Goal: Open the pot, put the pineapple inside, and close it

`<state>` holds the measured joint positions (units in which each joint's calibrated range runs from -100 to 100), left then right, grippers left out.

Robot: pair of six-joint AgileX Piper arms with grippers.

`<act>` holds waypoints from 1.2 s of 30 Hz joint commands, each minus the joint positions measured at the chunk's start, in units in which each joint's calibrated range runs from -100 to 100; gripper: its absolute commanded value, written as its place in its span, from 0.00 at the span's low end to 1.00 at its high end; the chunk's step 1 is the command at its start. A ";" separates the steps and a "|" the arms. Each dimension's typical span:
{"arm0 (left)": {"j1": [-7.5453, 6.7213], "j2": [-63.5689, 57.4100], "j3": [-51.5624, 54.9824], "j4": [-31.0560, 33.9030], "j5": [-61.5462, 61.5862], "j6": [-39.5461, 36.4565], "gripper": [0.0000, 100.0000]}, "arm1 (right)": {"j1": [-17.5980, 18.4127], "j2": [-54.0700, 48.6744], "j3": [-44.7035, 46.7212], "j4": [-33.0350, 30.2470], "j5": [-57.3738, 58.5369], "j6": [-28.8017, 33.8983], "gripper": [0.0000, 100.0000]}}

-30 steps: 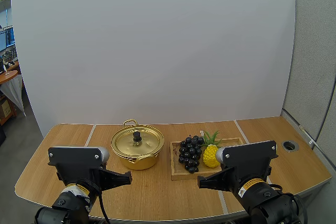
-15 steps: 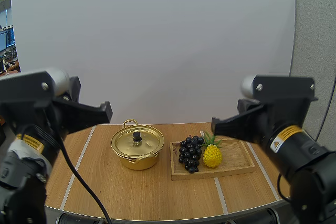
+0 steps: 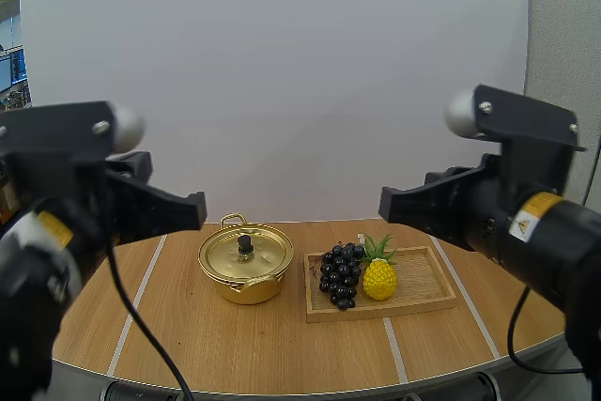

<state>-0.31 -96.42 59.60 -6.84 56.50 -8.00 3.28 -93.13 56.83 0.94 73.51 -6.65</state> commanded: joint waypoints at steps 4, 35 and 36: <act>0.03 24.97 -0.32 0.32 -2.23 6.45 0.00 | -0.25 19.10 -0.31 -1.26 1.73 -0.14 0.00; -0.05 58.21 -6.94 -14.13 13.12 33.21 1.00 | -0.25 36.55 -0.31 -1.71 -2.29 -0.29 1.00; -0.05 59.78 -7.70 -14.37 13.12 33.92 1.00 | -0.25 36.55 -0.31 -1.71 -2.29 -0.29 1.00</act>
<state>-0.31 -42.34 53.50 -12.88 67.61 15.35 3.28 -56.31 56.83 -0.30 71.71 -6.57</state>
